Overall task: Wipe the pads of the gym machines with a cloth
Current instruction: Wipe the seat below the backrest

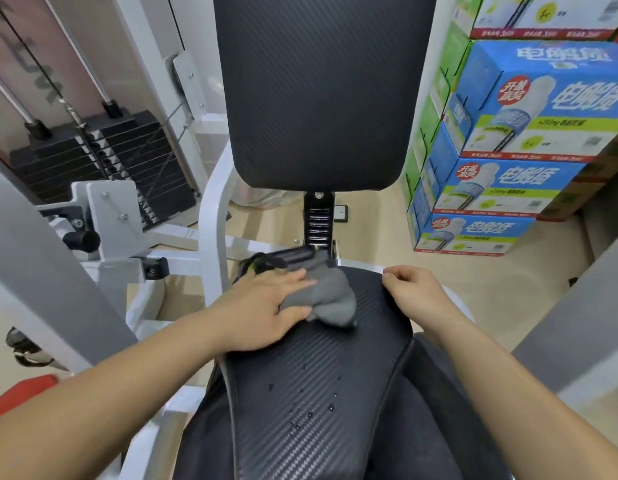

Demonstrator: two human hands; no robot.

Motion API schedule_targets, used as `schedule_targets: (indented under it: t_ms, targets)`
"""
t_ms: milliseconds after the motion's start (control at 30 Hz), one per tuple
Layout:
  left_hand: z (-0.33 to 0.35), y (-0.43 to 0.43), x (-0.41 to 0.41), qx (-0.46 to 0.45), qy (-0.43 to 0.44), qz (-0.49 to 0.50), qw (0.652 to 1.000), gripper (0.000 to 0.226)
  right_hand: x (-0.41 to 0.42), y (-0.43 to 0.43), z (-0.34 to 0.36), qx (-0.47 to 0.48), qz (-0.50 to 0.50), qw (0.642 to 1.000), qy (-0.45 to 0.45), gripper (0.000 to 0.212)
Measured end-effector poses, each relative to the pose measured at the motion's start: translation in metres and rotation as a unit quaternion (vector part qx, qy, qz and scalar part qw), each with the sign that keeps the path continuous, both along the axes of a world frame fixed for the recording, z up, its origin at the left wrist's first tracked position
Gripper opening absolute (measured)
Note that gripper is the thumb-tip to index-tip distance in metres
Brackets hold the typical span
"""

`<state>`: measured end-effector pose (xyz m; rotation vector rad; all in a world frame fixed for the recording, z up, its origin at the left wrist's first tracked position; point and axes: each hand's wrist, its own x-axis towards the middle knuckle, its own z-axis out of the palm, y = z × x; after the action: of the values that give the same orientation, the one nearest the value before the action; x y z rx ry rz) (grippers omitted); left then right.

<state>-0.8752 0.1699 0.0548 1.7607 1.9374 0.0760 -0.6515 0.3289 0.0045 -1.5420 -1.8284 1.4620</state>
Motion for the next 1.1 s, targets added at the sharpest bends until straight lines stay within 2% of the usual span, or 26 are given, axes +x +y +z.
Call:
schedule_targets:
  t_ms: [100,233,333,433,567,667,767,867,933,967,1033,1100]
  targets:
    - [-0.008,0.018,0.025,-0.022,0.024,0.026,0.999,0.061,0.002,-0.005,-0.003,-0.028,-0.037,0.999,0.029,0.026]
    - [0.010,-0.018,0.083,0.002,-0.065,-0.095,0.993,0.058,0.009,-0.004,-0.006,-0.098,-0.088,0.987,0.092,0.022]
    - [0.003,0.021,0.083,0.004,-0.062,-0.138,0.988,0.058,0.020,-0.007,-0.003,-0.149,-0.137,0.969,0.139,0.020]
    - [-0.011,0.081,0.078,0.010,-0.014,-0.120,0.993,0.061,0.028,-0.005,0.002,-0.133,-0.156,0.970,0.133,0.021]
    - [-0.022,0.106,0.075,0.016,0.001,-0.065,0.998,0.046,0.025,0.001,0.012,-0.021,-0.157,0.984,0.086,0.021]
    - [-0.011,0.051,0.066,0.058,-0.026,-0.057,0.996,0.042,0.012,-0.007,0.030,0.098,-0.064,0.992,0.042,0.025]
    - [0.010,-0.031,0.053,0.070,-0.066,-0.069,0.993,0.046,-0.009,-0.027,0.057,0.159,0.089,0.983,0.000,0.015]
    - [0.014,-0.061,0.037,0.080,-0.078,-0.076,0.991,0.051,-0.022,-0.053,0.075,0.195,0.245,0.950,-0.004,0.020]
    - [0.007,-0.052,0.031,0.106,-0.058,-0.070,0.990,0.047,-0.028,-0.072,0.087,0.149,0.342,0.928,-0.025,0.032]
    - [0.002,-0.042,0.029,0.112,-0.036,-0.051,0.992,0.045,-0.030,-0.077,0.090,0.130,0.378,0.914,-0.060,0.037]
    - [-0.008,-0.021,0.022,0.091,0.005,-0.003,0.996,0.049,-0.036,-0.077,0.093,0.152,0.426,0.881,-0.137,0.048]
    - [-0.009,-0.007,0.012,0.051,-0.015,-0.001,0.999,0.056,-0.046,-0.069,0.085,0.177,0.460,0.851,-0.183,0.063]
